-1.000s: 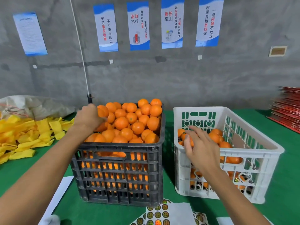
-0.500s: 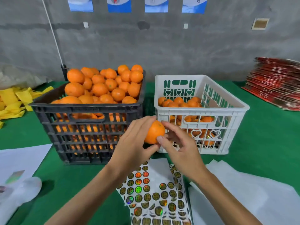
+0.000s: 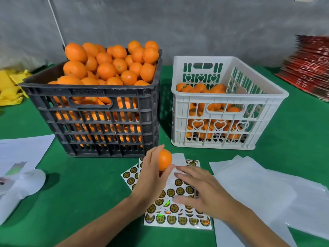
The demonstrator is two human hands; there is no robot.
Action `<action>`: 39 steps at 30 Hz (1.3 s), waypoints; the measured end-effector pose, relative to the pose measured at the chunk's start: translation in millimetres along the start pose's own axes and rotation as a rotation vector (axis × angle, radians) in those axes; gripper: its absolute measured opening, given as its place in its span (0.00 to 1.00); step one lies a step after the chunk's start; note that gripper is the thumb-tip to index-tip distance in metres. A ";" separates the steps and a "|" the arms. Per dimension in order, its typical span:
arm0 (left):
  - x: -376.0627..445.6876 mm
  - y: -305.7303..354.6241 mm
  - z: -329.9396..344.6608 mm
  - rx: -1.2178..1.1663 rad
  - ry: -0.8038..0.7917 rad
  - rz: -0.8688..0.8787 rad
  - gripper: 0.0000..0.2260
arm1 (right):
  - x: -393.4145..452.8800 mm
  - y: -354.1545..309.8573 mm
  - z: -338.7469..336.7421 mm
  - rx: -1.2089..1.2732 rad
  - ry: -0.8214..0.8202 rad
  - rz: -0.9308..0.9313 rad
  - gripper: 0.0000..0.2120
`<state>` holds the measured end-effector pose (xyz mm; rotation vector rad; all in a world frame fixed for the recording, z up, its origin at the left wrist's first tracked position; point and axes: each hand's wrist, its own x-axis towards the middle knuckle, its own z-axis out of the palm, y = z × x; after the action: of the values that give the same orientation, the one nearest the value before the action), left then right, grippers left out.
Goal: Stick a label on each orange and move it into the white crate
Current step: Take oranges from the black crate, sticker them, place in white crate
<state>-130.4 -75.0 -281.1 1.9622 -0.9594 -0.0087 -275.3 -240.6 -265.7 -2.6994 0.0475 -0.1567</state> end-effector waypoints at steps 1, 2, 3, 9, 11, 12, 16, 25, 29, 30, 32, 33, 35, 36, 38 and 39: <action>-1.0 0.0 -1.1 -0.059 0.016 -0.026 0.28 | 1.9 -1.1 -0.8 -0.013 -0.003 0.002 0.42; -2.5 -0.7 -2.3 -0.099 0.031 -0.040 0.28 | 3.5 -2.4 -2.0 -0.022 -0.012 0.002 0.41; -3.3 -1.7 -3.1 -0.121 0.042 -0.048 0.28 | 4.6 -3.1 -3.2 -0.032 -0.022 -0.001 0.40; -4.8 -0.9 -3.9 -0.181 0.020 -0.057 0.28 | 2.0 -5.3 -1.3 0.146 0.080 0.021 0.29; -4.2 -1.1 -3.8 -0.183 0.013 -0.066 0.29 | 1.7 -4.5 -0.3 0.189 0.097 0.025 0.26; -4.4 -1.3 -3.7 -0.184 0.011 -0.069 0.29 | 1.8 -4.1 -0.4 0.195 0.105 0.022 0.24; -4.7 -0.8 -4.1 -0.184 0.003 -0.070 0.28 | 2.4 -5.4 0.2 0.249 0.164 -0.032 0.16; -2.7 -0.4 -3.7 -0.178 -0.004 -0.103 0.28 | 0.4 -7.5 4.5 0.237 0.187 -0.092 0.13; -1.7 -0.5 -3.3 -0.171 0.003 -0.104 0.28 | 0.4 -5.1 -0.3 0.168 0.167 -0.005 0.22; -1.6 -0.5 -3.2 -0.173 0.005 -0.105 0.28 | 0.9 -5.5 -0.8 0.157 0.164 -0.008 0.20; -1.7 -1.0 -2.9 -0.178 0.008 -0.106 0.27 | 1.3 -6.5 0.2 0.109 0.170 -0.053 0.17; -1.8 -1.3 -2.8 -0.176 0.009 -0.105 0.27 | 1.7 -7.2 0.6 0.085 0.170 -0.083 0.16; -2.0 -1.3 -2.7 -0.172 0.007 -0.105 0.27 | 4.3 -8.1 0.0 0.059 0.166 -0.143 0.13; -1.9 -1.0 -2.7 -0.170 0.005 -0.105 0.27 | 6.0 -8.9 -0.3 0.052 0.169 -0.175 0.13; -1.6 -0.5 -3.1 -0.164 0.006 -0.102 0.28 | 9.6 -11.6 -0.2 0.043 0.186 -0.225 0.12; -1.5 0.0 -3.4 -0.161 0.008 -0.100 0.28 | 10.8 -12.5 0.6 0.057 0.196 -0.237 0.12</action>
<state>-130.2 -71.6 -279.7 1.8575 -0.8286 -0.1309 -264.4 -229.7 -259.8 -2.6163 -0.2152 -0.4867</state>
